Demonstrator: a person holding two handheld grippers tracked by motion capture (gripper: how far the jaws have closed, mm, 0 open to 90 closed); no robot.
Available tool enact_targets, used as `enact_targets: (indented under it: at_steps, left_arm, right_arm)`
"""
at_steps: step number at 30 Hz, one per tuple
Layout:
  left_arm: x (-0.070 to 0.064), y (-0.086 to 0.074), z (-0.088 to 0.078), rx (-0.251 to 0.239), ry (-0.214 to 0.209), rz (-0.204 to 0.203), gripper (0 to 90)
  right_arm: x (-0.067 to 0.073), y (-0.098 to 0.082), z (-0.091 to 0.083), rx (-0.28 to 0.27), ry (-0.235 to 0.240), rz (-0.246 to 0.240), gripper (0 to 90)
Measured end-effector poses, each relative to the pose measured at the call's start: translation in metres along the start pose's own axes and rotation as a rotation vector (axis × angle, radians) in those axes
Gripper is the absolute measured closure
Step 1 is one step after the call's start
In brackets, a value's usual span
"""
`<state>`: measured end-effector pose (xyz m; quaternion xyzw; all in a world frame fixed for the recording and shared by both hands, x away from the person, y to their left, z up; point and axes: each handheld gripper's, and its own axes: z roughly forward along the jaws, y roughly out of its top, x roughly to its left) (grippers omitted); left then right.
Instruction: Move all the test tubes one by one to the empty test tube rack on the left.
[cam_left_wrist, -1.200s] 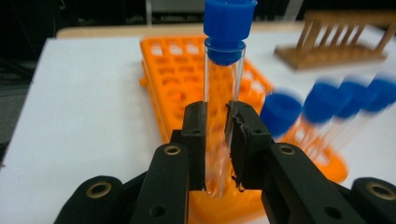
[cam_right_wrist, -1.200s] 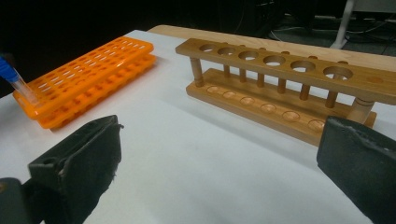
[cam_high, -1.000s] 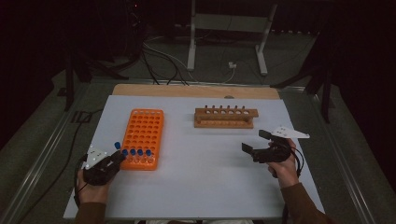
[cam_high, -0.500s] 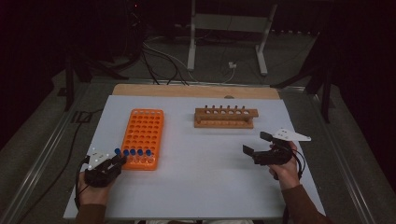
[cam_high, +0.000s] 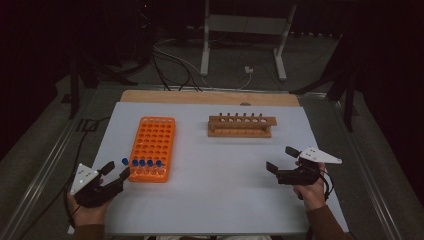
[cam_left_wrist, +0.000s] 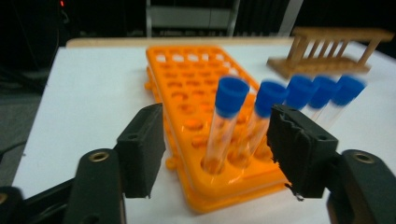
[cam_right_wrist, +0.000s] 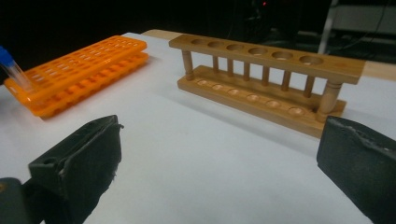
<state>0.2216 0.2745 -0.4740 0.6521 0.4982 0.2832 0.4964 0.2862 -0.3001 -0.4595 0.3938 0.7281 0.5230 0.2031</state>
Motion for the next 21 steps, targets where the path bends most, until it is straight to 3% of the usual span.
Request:
enact_targets:
  at_steps: [6,11,15,21]
  left_arm:
    - [0.000,0.003,-0.005,-0.066,0.023,-0.010,24.7]
    - [-0.003,0.006,-0.006,-0.089,0.028,-0.015,15.5]
    - [-0.008,0.006,-0.006,-0.090,0.046,0.001,1.9]
    - [-0.011,0.007,-0.005,-0.094,0.051,0.012,0.5]
  right_arm:
    - [0.004,-0.008,-0.005,-0.036,-0.011,-0.011,0.0]
    - [0.008,-0.012,-0.007,-0.055,-0.017,-0.021,0.0]
    - [0.011,-0.014,-0.007,-0.054,-0.036,-0.032,0.0]
    - [0.009,-0.015,-0.007,-0.058,-0.055,-0.025,0.0]
